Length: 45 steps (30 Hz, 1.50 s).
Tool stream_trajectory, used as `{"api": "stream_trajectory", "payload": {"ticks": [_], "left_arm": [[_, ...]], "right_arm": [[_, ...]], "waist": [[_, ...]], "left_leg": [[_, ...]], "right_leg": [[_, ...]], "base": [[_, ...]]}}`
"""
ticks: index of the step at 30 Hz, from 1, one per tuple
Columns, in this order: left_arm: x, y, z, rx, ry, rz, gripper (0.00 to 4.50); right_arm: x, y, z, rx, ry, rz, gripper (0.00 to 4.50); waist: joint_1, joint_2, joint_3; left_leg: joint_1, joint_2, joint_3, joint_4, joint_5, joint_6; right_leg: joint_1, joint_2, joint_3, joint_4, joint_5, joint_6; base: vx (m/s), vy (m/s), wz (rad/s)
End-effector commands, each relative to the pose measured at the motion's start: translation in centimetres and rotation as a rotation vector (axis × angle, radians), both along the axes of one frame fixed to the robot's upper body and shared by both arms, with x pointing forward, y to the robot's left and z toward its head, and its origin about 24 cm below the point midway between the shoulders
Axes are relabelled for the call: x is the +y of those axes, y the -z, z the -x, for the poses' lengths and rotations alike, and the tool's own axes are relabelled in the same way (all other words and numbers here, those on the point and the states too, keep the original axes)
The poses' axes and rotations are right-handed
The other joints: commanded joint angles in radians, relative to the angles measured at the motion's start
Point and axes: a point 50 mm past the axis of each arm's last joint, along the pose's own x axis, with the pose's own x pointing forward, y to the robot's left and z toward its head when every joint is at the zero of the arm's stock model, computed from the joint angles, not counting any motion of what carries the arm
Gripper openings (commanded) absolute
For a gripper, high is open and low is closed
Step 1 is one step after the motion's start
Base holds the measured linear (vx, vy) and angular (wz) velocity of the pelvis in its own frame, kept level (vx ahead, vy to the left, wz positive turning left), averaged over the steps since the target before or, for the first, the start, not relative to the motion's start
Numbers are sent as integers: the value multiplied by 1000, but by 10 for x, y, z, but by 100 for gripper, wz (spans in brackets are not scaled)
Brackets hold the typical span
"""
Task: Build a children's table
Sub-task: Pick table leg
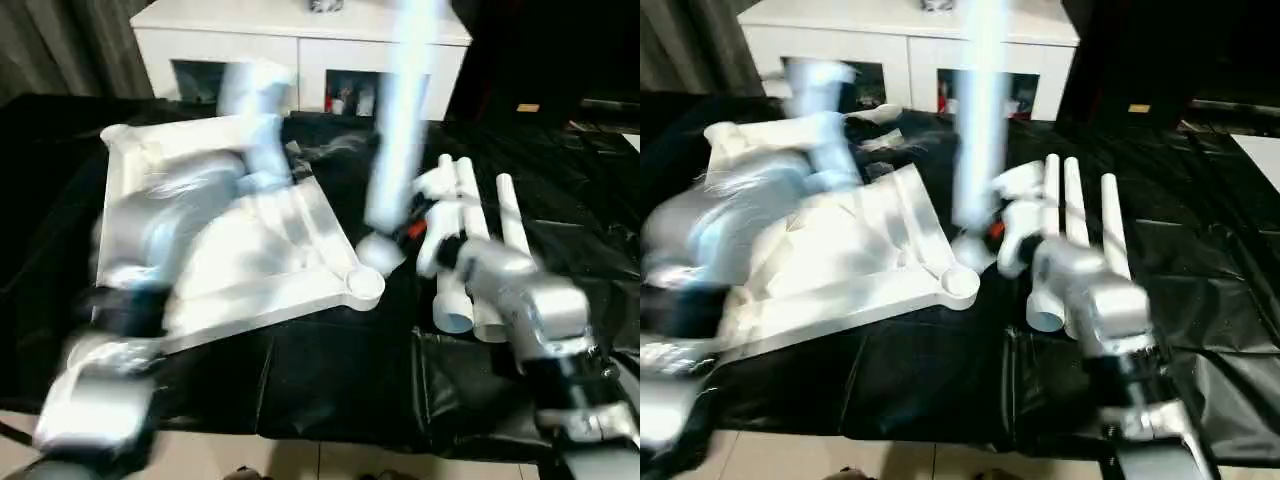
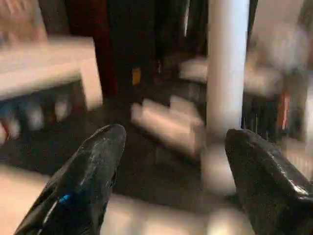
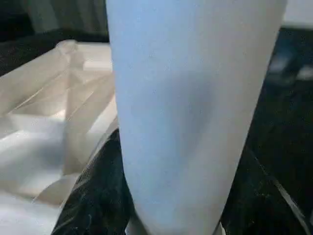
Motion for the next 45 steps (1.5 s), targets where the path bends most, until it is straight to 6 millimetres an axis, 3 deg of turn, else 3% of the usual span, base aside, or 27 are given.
{"api": "stream_trajectory", "payload": {"ticks": [1,2,5,6,7,12,13,14,16,17,20,22,29,30,32,42,43,44,45], "left_arm": [[-12,16,10,-15,119,-143,374],[-13,29,15,2,152,-209,374],[-19,54,23,65,207,-253,374],[-19,55,23,65,207,-254,374],[-22,69,22,74,200,-287,374],[-22,88,17,113,182,-367,374],[-20,93,15,150,179,-393,339],[-19,95,14,153,167,-405,339],[-15,103,9,177,138,-453,335],[-14,105,8,166,134,-468,324],[-14,107,6,161,130,-477,295],[-14,108,6,169,129,-482,276],[-15,110,8,181,167,-490,219],[-12,112,9,189,169,-500,208],[-4,115,11,218,169,-511,199],[19,117,17,321,162,-514,116],[19,117,16,332,162,-506,113],[20,118,15,333,161,-510,105],[19,119,14,334,160,-512,90]], "right_arm": [[3,-2,1,-32,-17,-18,188],[4,0,2,-18,-37,-40,188],[7,2,4,-7,-69,-81,188],[7,2,4,-7,-71,-83,188],[10,3,4,-6,-92,-109,188],[15,4,8,3,-139,-137,188],[17,5,11,11,-167,-128,188],[18,6,12,15,-175,-123,188],[19,10,16,21,-195,-107,188],[18,11,17,21,-193,-105,188],[16,13,19,26,-180,-108,188],[14,12,23,28,-180,-105,188],[14,11,27,30,-192,-105,188],[15,12,28,31,-196,-104,188],[19,14,28,33,-200,-104,188],[36,12,19,37,-235,-135,188],[36,12,18,39,-241,-138,188],[36,13,17,41,-241,-136,188],[36,13,17,43,-242,-133,188]], "waist": [[1,5,-74],[-1,0,-72],[5,1,-71],[5,1,-71],[4,-5,-69],[2,-4,-70],[2,-4,-72],[3,-5,-72],[2,4,-73],[2,9,-74],[1,7,-74],[0,13,-73],[-3,14,-71],[-5,22,-71],[-4,15,-72],[-15,22,-69],[-17,13,-68],[-15,16,-68],[-15,10,-68]], "left_leg": [[14,74,-26,-83,-69,16],[13,74,-26,-84,-82,18],[20,76,-23,-86,-112,-1],[20,76,-23,-86,-112,-1],[16,73,-23,-88,-119,3],[13,73,-26,-89,-125,-4],[13,73,-26,-87,-120,-1],[12,73,-26,-88,-117,1],[12,71,-27,-86,-114,1],[14,72,-28,-87,-115,-1],[12,75,-29,-88,-122,-4],[14,76,-30,-88,-141,-10],[15,76,-31,-90,-176,-19],[15,75,-31,-91,-185,-21],[13,73,-32,-90,-179,-15],[13,75,-36,-95,-210,-26],[15,75,-33,-96,-214,-26],[15,75,-33,-95,-215,-25],[15,75,-32,-95,-212,-25]], "right_leg": [[58,-84,51,-56,-140,-221],[58,-83,51,-60,-155,-220],[54,-84,54,-59,-168,-230],[54,-84,54,-59,-168,-230],[57,-85,55,-63,-180,-226],[58,-87,55,-64,-199,-209],[59,-88,56,-63,-194,-210],[60,-88,56,-63,-190,-211],[60,-86,55,-63,-172,-215],[59,-86,54,-62,-165,-217],[61,-88,54,-62,-144,-232],[61,-88,54,-62,-149,-239],[60,-88,55,-68,-198,-231],[58,-86,54,-71,-193,-231],[61,-87,55,-68,-185,-234],[57,-90,54,-70,-253,-230],[55,-90,54,-71,-254,-231],[54,-90,54,-71,-260,-232],[55,-91,55,-73,-259,-230]], "base": [[0,0,0],[0,0,0],[0,0,0],[0,0,0],[0,0,0],[0,0,0],[0,0,0],[0,0,0],[0,0,0],[0,0,0],[0,0,0],[0,0,0],[0,0,0],[0,0,0],[0,0,0],[0,0,0],[0,0,0],[0,0,0],[0,0,0]]}}
